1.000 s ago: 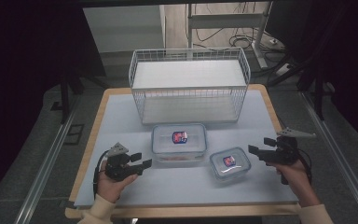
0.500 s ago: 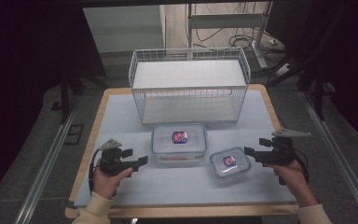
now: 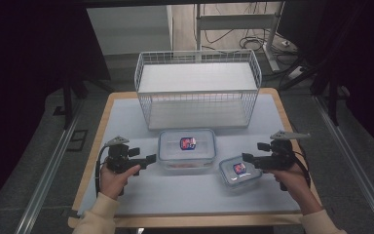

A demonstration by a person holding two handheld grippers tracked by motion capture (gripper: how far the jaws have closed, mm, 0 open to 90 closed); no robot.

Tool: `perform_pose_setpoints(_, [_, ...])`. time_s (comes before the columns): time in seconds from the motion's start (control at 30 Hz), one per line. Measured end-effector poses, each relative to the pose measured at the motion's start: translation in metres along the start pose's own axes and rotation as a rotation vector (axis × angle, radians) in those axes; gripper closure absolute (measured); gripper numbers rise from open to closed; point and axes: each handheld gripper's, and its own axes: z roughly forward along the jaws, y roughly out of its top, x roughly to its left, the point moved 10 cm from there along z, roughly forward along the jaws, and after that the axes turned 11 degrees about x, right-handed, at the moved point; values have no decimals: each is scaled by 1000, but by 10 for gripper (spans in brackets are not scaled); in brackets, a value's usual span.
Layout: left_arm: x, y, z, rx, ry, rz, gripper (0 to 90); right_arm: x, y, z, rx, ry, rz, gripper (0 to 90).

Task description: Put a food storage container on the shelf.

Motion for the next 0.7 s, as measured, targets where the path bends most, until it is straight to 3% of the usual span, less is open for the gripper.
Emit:
perform_pose_setpoints(0.07, [1,6,3,4,-27,-12,147,7,5,6,7,14,-5,136])
perform_pose_setpoints(0.37, [9,25,26,31,-65,-49,150,30,37,34,37,67,-4,130])
perform_pose_setpoints(0.7, [8,28,52,85,-143,-95,149,35,48,78,138,110,54,129])
